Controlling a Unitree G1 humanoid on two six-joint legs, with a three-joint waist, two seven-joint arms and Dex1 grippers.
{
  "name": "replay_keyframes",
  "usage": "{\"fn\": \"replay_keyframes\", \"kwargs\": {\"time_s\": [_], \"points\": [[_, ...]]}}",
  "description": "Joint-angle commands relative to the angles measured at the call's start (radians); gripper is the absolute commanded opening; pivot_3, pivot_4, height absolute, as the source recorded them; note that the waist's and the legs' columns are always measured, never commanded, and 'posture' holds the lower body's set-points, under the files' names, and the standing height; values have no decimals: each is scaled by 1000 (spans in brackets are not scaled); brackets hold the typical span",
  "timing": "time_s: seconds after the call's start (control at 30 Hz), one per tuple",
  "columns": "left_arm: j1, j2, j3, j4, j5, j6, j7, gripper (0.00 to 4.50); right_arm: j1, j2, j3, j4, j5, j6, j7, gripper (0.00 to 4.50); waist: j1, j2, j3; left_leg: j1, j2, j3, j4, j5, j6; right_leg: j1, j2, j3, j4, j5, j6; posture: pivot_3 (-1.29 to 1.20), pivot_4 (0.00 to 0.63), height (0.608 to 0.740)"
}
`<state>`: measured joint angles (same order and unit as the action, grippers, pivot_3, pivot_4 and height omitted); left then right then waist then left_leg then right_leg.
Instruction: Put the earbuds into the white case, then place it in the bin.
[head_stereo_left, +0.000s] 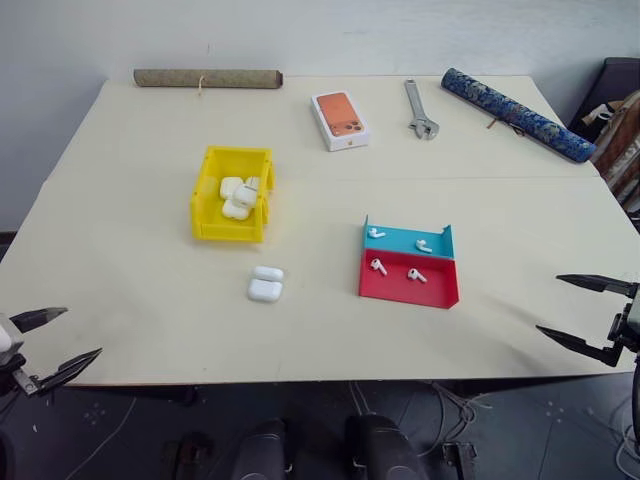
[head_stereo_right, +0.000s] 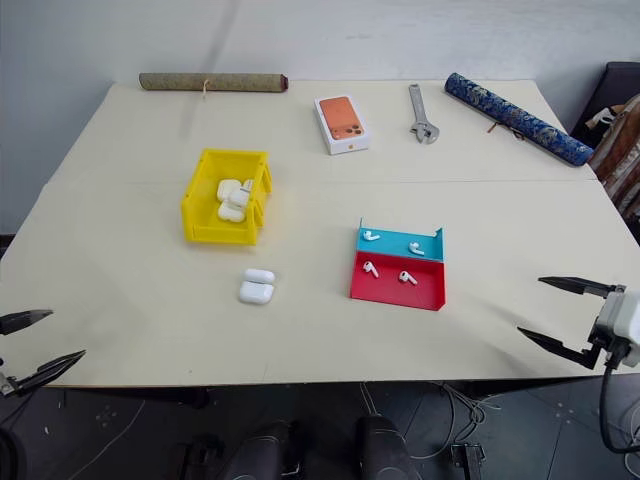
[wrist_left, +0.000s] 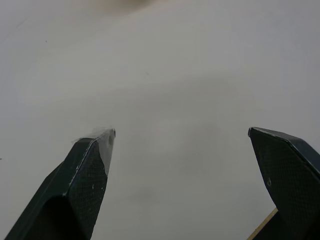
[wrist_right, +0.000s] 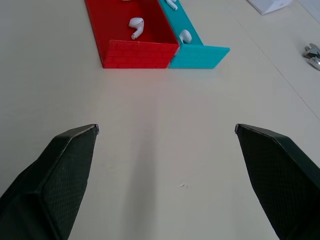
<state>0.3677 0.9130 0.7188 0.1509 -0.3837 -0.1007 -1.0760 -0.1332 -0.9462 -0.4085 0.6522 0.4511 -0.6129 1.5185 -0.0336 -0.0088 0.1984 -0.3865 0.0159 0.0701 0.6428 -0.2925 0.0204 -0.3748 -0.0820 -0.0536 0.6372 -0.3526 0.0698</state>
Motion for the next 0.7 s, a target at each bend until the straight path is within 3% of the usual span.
{"fn": "replay_keyframes", "kwargs": {"time_s": [0.03, 0.27, 0.43, 0.6, 0.7], "points": [[16, 3, 2, -33, 12, 2, -1, 4500, -19, 18, 8, -20, 6, -16, -9, 4486, 0, 0, 0, 0, 0, 0, 0, 0, 0, 0, 0, 0, 0, 0, 0, 0, 150, 740], [-5, 9, 34, -124, -49, 196, 71, 4500, -46, 145, 28, -302, 172, 209, -78, 4486, 0, 0, 0, 1, 0, -1, 1, 0, -1, -1, 0, -1, 6, 0, 1, 0, 150, 740], [28, 77, 121, -227, -55, 681, 239, 4500, -40, 267, 71, -501, 234, 198, -58, 4486, 2, -1, 0, 1, 0, -3, 1, 0, -2, 0, 0, -3, 8, 0, 1, 0, 150, 740], [151, 210, 209, -344, -127, 1184, 167, 4500, -14, 343, 108, -584, 267, 175, 4, 4486, 3, -1, 0, 1, 0, -3, 1, -1, -1, 0, 0, -3, 7, 1, 2, 0, 150, 740], [53, 242, 203, -409, -179, 1381, 222, 4500, -22, 366, 116, -576, 279, 153, 52, 4486, 12, -1, 0, 1, 0, -4, 2, -1, -1, 1, 0, -3, 8, 1, 2, 0, 150, 740]]}}
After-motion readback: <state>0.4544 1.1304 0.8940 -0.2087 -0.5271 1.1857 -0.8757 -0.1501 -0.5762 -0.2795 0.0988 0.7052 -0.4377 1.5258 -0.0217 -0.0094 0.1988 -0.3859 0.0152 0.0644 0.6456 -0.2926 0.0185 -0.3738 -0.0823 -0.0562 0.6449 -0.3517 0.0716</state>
